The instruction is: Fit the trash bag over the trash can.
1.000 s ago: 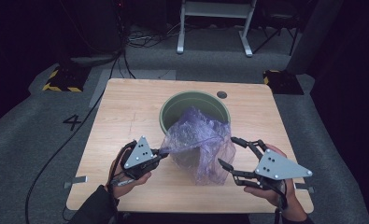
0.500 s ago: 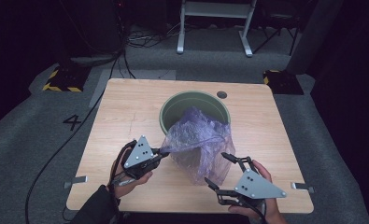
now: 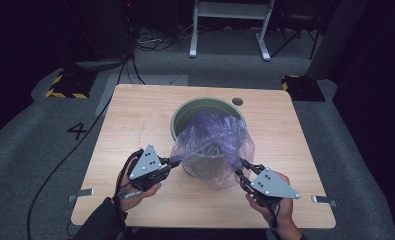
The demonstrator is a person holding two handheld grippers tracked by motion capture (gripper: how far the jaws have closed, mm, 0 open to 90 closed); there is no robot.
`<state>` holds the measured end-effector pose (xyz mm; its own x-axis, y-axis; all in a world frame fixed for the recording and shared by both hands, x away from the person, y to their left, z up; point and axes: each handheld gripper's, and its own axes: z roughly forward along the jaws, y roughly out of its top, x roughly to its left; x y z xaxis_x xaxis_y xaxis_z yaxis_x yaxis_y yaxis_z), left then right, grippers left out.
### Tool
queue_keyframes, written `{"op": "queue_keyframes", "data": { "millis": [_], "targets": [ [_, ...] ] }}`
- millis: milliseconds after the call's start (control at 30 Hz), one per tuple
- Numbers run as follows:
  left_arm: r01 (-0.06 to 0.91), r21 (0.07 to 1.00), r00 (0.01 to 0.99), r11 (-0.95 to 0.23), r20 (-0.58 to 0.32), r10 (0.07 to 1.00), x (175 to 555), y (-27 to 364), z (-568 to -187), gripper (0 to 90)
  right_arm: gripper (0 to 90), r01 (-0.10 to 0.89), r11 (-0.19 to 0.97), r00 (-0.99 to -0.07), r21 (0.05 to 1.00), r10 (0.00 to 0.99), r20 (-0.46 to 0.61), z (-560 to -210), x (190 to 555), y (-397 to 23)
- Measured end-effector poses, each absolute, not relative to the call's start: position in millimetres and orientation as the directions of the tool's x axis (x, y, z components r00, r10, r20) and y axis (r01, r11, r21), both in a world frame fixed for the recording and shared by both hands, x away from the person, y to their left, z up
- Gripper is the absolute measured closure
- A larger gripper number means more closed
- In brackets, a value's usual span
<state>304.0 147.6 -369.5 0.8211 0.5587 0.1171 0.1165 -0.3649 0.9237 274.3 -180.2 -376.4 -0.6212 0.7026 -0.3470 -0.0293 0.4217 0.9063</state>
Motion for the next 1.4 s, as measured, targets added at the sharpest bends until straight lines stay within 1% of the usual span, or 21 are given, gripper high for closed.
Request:
{"op": "queue_keyframes", "data": {
  "millis": [67,133,333,433,567,700,833,867,900,1067,1133,1167,1200,1300,1400],
  "targets": [
    [0.120,0.922,0.819,-0.367,0.117,0.562,305,149,-369,89.0,84.5,-0.034,0.386,-0.617,0.922,0.718,-0.323,-371,276,-190],
    [0.124,0.919,0.816,-0.374,0.120,0.566,306,151,-369,89.0,87.4,-0.032,0.356,-0.617,0.934,0.728,-0.299,-366,278,-199],
    [0.142,0.910,0.813,-0.390,0.117,0.571,312,156,-372,88.9,88.6,-0.008,0.315,-0.588,0.949,0.766,-0.260,-349,296,-220],
    [0.153,0.907,0.810,-0.392,0.112,0.575,314,158,-374,88.9,88.6,0.028,0.297,-0.586,0.954,0.778,-0.225,-344,311,-229],
    [0.170,0.901,0.809,-0.400,0.104,0.578,318,160,-378,88.9,89.0,0.084,0.277,-0.568,0.957,0.802,-0.182,-343,335,-236],
    [0.183,0.894,0.809,-0.410,0.101,0.579,321,161,-383,88.9,89.4,0.130,0.275,-0.553,0.953,0.818,-0.161,-345,357,-237],
    [0.206,0.887,0.803,-0.414,0.089,0.589,324,164,-389,87.8,89.5,0.167,0.262,-0.544,0.950,0.828,-0.132,-348,373,-238],
    [0.214,0.883,0.796,-0.417,0.090,0.598,325,164,-390,85.2,89.6,0.172,0.263,-0.542,0.949,0.830,-0.132,-349,375,-237],
    [0.218,0.884,0.791,-0.413,0.088,0.606,325,165,-390,78.5,89.6,0.175,0.265,-0.545,0.948,0.828,-0.131,-350,376,-237],
    [0.216,0.906,0.786,-0.365,0.060,0.616,319,173,-386,40.7,89.6,0.165,0.286,-0.557,0.944,0.817,-0.151,-350,374,-232],
    [0.203,0.914,0.790,-0.351,0.060,0.611,313,176,-383,32.9,89.6,0.155,0.287,-0.559,0.945,0.815,-0.155,-348,373,-231],
    [0.191,0.919,0.797,-0.346,0.060,0.601,310,179,-380,26.8,89.6,0.152,0.287,-0.561,0.946,0.813,-0.157,-346,372,-231],
    [0.188,0.920,0.799,-0.343,0.060,0.598,307,180,-379,23.8,89.6,0.147,0.290,-0.561,0.946,0.812,-0.162,-344,371,-230],
    [0.169,0.929,0.822,-0.328,0.050,0.567,298,184,-372,18.4,89.6,0.138,0.299,-0.564,0.944,0.808,-0.173,-341,369,-229],
    [0.143,0.940,0.837,-0.309,0.052,0.544,290,184,-362,17.4,89.6,0.130,0.303,-0.564,0.944,0.806,-0.181,-337,367,-228]
  ]
}}
